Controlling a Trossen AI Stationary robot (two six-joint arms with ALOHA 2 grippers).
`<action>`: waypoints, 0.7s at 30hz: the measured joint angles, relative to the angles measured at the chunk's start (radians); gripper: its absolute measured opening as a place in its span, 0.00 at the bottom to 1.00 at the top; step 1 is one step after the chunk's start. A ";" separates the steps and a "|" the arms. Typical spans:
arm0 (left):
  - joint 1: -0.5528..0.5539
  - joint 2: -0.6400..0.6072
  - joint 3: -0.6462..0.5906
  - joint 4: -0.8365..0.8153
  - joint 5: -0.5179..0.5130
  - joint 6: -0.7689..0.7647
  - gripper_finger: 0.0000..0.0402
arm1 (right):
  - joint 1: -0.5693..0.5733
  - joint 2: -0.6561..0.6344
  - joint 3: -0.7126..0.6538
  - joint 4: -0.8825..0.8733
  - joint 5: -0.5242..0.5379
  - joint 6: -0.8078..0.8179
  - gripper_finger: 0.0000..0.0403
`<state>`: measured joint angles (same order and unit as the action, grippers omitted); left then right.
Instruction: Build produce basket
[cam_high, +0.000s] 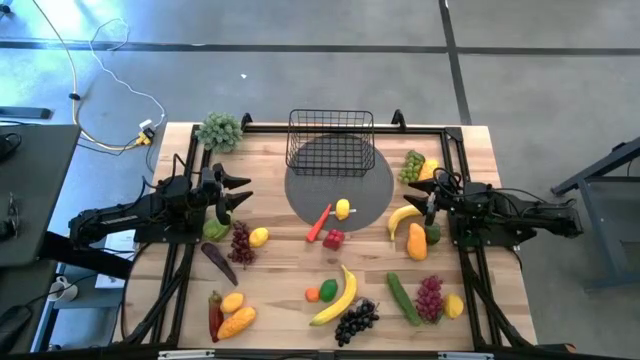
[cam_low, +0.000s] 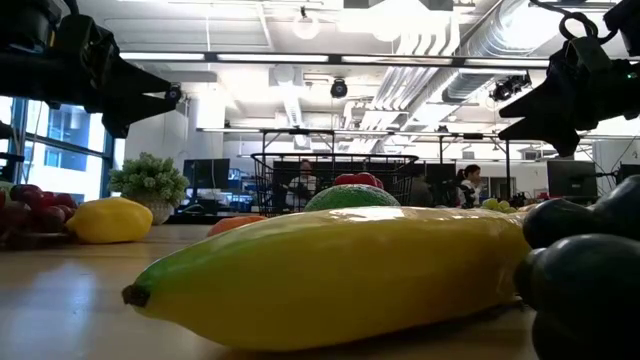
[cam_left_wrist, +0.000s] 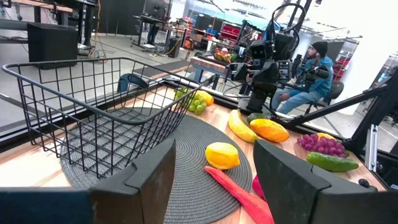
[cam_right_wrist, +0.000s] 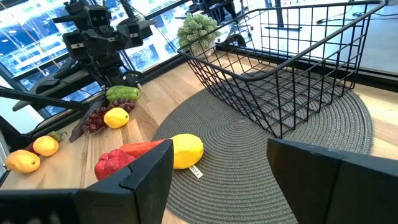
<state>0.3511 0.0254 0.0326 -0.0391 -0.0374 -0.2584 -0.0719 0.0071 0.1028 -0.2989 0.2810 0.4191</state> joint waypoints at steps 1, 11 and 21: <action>0.000 0.000 0.000 0.000 0.000 0.000 0.51 | 0.000 0.000 0.000 0.000 0.000 0.000 0.60; 0.000 0.000 0.000 0.000 0.000 0.000 0.51 | 0.000 0.000 0.000 0.000 0.000 0.000 0.60; 0.000 0.000 0.000 0.000 0.000 0.000 0.51 | 0.000 0.000 0.000 0.000 -0.021 0.000 0.60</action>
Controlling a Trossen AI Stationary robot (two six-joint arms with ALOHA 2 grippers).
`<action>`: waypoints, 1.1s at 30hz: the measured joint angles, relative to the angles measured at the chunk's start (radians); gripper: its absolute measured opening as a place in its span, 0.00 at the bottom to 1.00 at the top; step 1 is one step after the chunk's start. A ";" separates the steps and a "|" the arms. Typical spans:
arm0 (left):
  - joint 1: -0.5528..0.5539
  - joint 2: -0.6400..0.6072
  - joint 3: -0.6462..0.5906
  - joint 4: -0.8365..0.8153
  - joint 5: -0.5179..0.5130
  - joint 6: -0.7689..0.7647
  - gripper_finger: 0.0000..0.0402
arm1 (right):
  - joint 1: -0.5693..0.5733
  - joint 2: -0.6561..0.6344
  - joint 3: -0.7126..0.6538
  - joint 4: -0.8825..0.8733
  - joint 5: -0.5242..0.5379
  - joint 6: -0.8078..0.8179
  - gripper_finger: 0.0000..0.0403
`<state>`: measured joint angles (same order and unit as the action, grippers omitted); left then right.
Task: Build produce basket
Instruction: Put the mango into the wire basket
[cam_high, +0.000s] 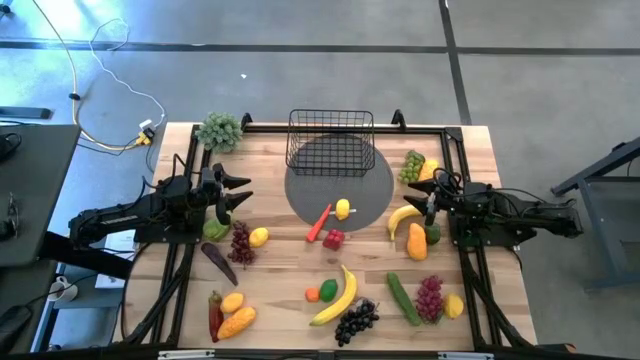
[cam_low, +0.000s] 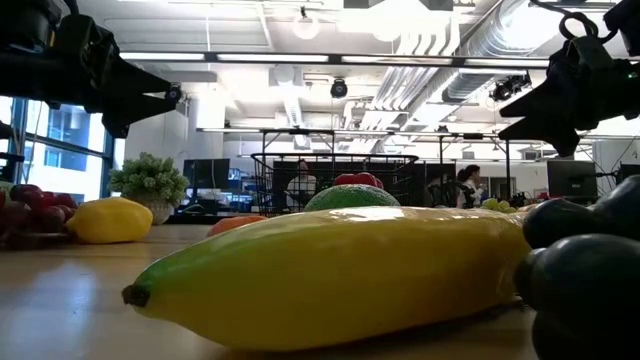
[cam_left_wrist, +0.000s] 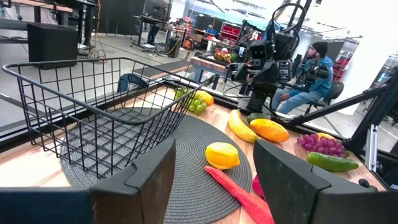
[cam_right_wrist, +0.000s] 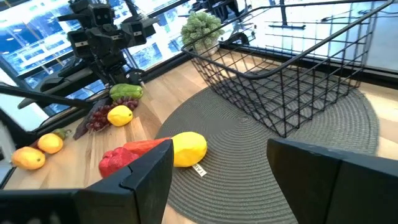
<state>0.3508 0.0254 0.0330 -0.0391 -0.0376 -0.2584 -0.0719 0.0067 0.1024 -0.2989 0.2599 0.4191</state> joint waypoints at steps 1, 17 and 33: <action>0.000 0.000 0.000 0.000 0.000 0.000 0.51 | 0.000 0.000 0.000 0.001 -0.007 0.000 0.60; 0.000 0.000 0.000 0.000 0.000 0.000 0.51 | 0.000 0.001 0.037 -0.069 -0.122 0.026 0.75; 0.000 0.000 0.000 0.000 0.000 0.000 0.51 | 0.001 0.255 0.225 -0.182 -0.118 0.268 0.91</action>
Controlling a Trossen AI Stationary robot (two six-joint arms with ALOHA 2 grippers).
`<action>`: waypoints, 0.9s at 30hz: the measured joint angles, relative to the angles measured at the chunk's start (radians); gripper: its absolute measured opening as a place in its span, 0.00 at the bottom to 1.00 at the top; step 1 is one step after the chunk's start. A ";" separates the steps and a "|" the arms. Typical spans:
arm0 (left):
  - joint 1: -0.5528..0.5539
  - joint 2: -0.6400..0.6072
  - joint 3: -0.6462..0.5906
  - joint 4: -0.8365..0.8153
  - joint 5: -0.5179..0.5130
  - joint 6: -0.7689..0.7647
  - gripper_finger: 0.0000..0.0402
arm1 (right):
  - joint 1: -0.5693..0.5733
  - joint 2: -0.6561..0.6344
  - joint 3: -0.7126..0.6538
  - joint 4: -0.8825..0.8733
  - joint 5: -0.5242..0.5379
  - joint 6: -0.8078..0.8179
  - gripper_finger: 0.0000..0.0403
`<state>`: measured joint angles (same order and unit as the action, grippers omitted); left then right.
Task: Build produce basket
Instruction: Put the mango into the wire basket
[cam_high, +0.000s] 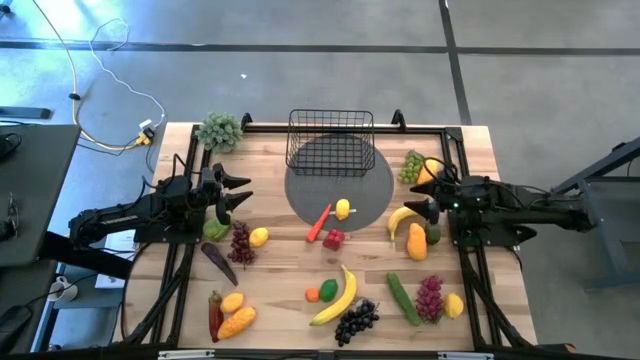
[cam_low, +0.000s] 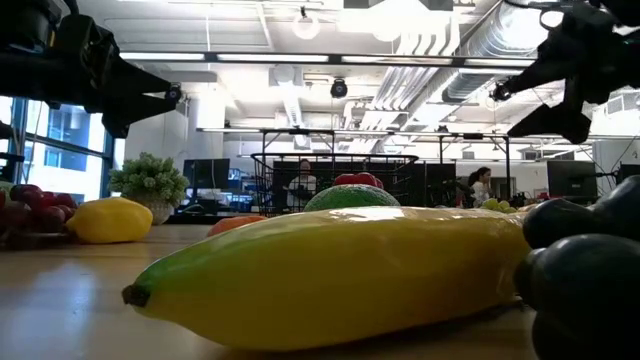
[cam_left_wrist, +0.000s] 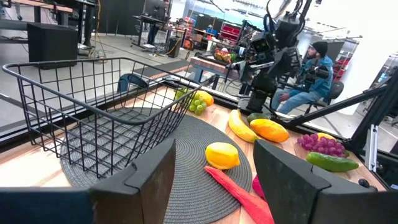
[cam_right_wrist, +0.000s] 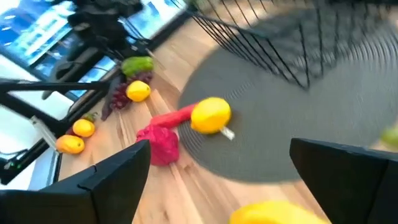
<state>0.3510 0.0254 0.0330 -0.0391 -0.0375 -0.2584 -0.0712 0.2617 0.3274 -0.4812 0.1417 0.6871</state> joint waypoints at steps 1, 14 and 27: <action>0.000 0.000 0.000 0.000 0.000 0.000 0.51 | 0.000 0.029 0.021 -0.026 -0.001 0.041 0.93; 0.000 0.000 0.000 0.000 0.000 0.000 0.51 | 0.041 0.441 0.391 -0.433 -0.055 0.440 0.99; 0.000 0.000 0.000 0.000 0.000 0.000 0.51 | 0.294 0.629 0.427 -0.506 0.029 0.990 0.99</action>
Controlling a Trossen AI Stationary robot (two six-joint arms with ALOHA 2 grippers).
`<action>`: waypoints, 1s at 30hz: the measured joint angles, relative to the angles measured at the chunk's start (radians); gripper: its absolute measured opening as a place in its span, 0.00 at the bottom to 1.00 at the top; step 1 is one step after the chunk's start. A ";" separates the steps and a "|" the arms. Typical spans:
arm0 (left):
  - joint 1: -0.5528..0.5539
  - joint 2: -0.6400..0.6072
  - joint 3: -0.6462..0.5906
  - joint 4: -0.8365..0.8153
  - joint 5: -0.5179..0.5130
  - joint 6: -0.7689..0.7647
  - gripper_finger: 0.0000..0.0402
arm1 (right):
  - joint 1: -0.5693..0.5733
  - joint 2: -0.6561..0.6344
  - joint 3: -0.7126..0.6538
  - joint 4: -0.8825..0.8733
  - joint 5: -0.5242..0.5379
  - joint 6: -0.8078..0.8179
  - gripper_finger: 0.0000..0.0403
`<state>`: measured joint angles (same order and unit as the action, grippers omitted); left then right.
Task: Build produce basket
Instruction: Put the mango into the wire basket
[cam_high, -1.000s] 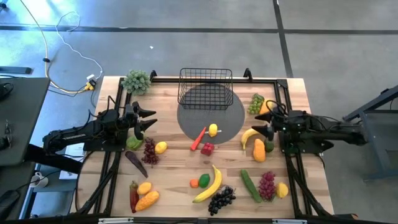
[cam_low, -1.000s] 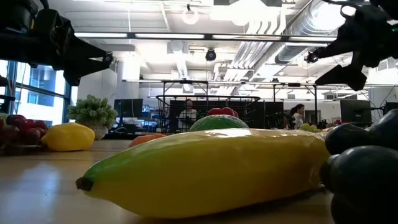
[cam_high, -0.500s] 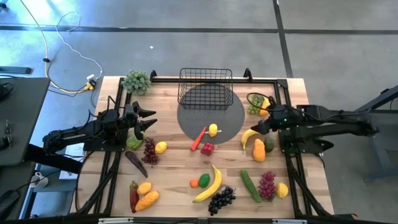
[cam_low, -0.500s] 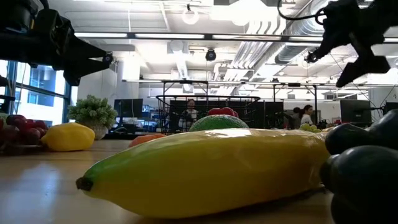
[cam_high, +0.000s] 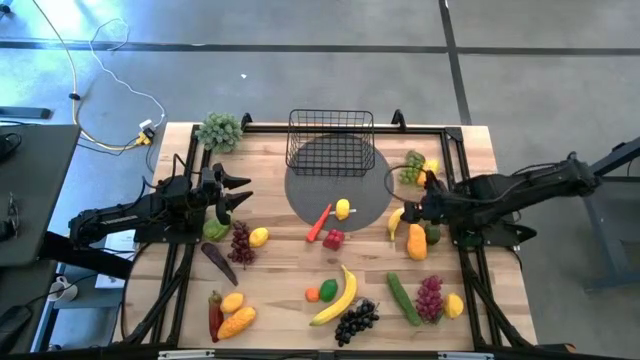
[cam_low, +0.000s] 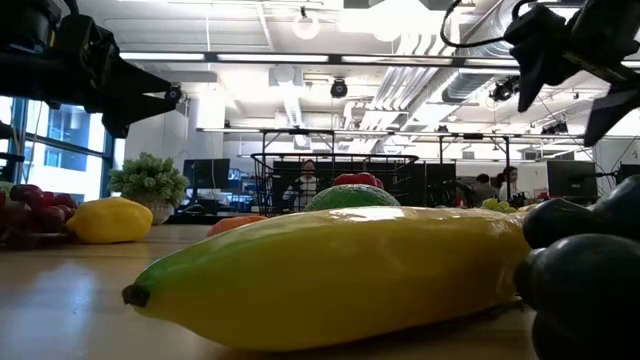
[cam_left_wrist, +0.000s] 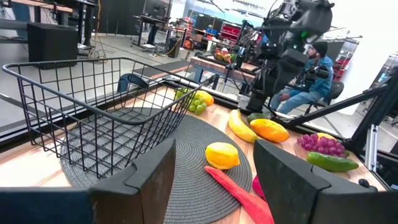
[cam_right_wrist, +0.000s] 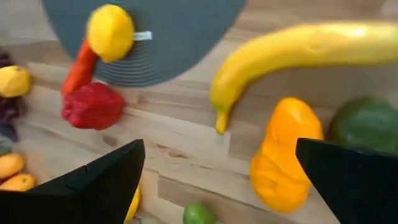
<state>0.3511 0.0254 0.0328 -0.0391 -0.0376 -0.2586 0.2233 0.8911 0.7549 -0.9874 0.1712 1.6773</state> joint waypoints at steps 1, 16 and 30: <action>0.000 0.000 0.000 0.000 0.000 0.000 0.51 | 0.019 0.013 0.000 0.000 0.004 0.038 0.99; 0.000 0.000 0.000 0.000 0.000 0.000 0.51 | 0.271 0.222 -0.001 -0.022 0.003 0.506 0.97; 0.000 0.000 0.000 0.000 0.000 0.000 0.51 | 0.316 0.372 -0.002 -0.004 -0.027 0.619 0.90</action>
<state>0.3511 0.0254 0.0326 -0.0391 -0.0376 -0.2584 0.5388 1.2632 0.7532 -0.9917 0.1444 2.2963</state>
